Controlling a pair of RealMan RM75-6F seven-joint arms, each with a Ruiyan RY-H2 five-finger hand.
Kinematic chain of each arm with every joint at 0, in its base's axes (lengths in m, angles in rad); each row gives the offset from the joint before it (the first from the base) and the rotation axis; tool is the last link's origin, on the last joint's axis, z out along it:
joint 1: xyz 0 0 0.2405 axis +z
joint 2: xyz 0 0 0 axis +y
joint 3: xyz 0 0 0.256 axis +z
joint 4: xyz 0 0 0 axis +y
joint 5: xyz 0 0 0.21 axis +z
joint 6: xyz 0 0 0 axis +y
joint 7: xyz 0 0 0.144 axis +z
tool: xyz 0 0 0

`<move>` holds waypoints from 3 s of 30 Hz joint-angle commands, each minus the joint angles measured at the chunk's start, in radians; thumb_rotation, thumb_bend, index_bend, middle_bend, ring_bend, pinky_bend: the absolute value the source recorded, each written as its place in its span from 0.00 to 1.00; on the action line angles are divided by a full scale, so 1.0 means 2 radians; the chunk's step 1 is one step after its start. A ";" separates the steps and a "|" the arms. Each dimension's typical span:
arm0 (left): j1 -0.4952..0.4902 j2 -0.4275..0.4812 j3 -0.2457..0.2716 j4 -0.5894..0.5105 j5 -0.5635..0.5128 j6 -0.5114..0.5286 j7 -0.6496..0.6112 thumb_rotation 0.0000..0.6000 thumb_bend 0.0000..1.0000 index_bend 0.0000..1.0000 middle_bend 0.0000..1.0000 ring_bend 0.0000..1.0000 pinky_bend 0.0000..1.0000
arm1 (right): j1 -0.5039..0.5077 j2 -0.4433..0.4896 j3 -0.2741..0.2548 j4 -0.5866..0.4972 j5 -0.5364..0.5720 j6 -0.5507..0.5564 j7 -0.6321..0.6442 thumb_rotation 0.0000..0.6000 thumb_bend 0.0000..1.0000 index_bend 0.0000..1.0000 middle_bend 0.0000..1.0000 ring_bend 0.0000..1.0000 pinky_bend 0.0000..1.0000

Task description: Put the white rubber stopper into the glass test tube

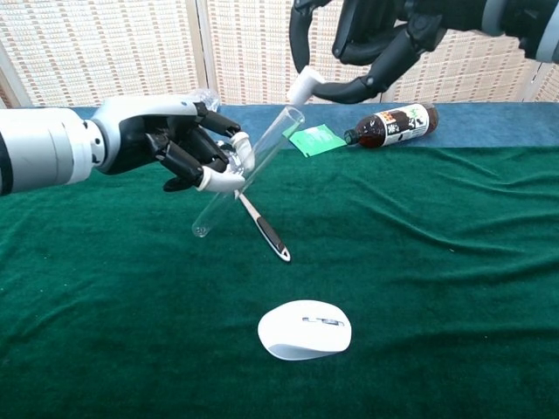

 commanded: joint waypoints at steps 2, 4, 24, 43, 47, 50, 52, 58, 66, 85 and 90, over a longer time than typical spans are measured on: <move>-0.002 -0.001 0.002 0.000 0.000 0.002 -0.001 1.00 0.50 0.65 0.88 0.84 0.85 | 0.003 -0.002 -0.001 0.000 0.003 -0.001 -0.003 0.98 0.54 0.67 1.00 1.00 1.00; -0.003 -0.001 0.003 -0.001 -0.001 0.002 -0.002 1.00 0.50 0.65 0.88 0.84 0.85 | 0.004 -0.003 -0.002 0.001 0.005 -0.001 -0.004 0.98 0.54 0.67 1.00 1.00 1.00; -0.011 0.003 0.009 0.001 -0.006 0.000 -0.015 1.00 0.50 0.65 0.88 0.84 0.85 | 0.010 -0.005 -0.011 0.008 0.010 -0.002 -0.005 0.98 0.54 0.67 1.00 1.00 1.00; -0.018 0.008 0.014 0.001 -0.016 0.004 -0.009 1.00 0.51 0.66 0.88 0.84 0.85 | 0.030 -0.023 -0.013 0.016 0.044 -0.017 -0.047 0.98 0.54 0.67 1.00 1.00 1.00; -0.019 0.010 0.015 -0.001 -0.016 0.005 -0.007 1.00 0.51 0.67 0.88 0.84 0.85 | 0.035 -0.029 -0.012 0.018 0.053 -0.020 -0.055 0.98 0.54 0.67 1.00 1.00 1.00; -0.020 0.011 0.015 -0.001 -0.017 0.005 -0.007 1.00 0.52 0.67 0.88 0.84 0.85 | 0.038 -0.032 -0.012 0.019 0.057 -0.021 -0.060 0.98 0.54 0.67 1.00 1.00 1.00; -0.020 0.011 0.016 -0.001 -0.018 0.005 -0.007 1.00 0.52 0.67 0.88 0.84 0.85 | 0.040 -0.033 -0.013 0.021 0.060 -0.022 -0.063 0.98 0.54 0.67 1.00 1.00 1.00; -0.020 0.011 0.017 0.002 -0.019 0.003 -0.010 1.00 0.52 0.67 0.88 0.84 0.85 | 0.043 -0.039 -0.015 0.026 0.066 -0.023 -0.067 0.98 0.54 0.67 1.00 1.00 1.00; -0.021 0.010 0.019 0.005 -0.019 0.002 -0.011 1.00 0.52 0.68 0.88 0.84 0.85 | 0.046 -0.044 -0.017 0.033 0.068 -0.023 -0.068 0.98 0.54 0.65 1.00 1.00 1.00; -0.019 0.018 0.041 0.017 -0.014 0.027 0.037 1.00 0.52 0.68 0.88 0.84 0.85 | 0.036 -0.039 -0.018 0.039 0.055 -0.006 -0.037 0.98 0.46 0.16 1.00 1.00 1.00; -0.022 0.005 0.066 0.042 -0.006 0.090 0.147 1.00 0.53 0.68 0.88 0.84 0.85 | 0.014 -0.006 -0.018 0.022 0.048 0.023 -0.037 0.98 0.46 0.16 1.00 1.00 1.00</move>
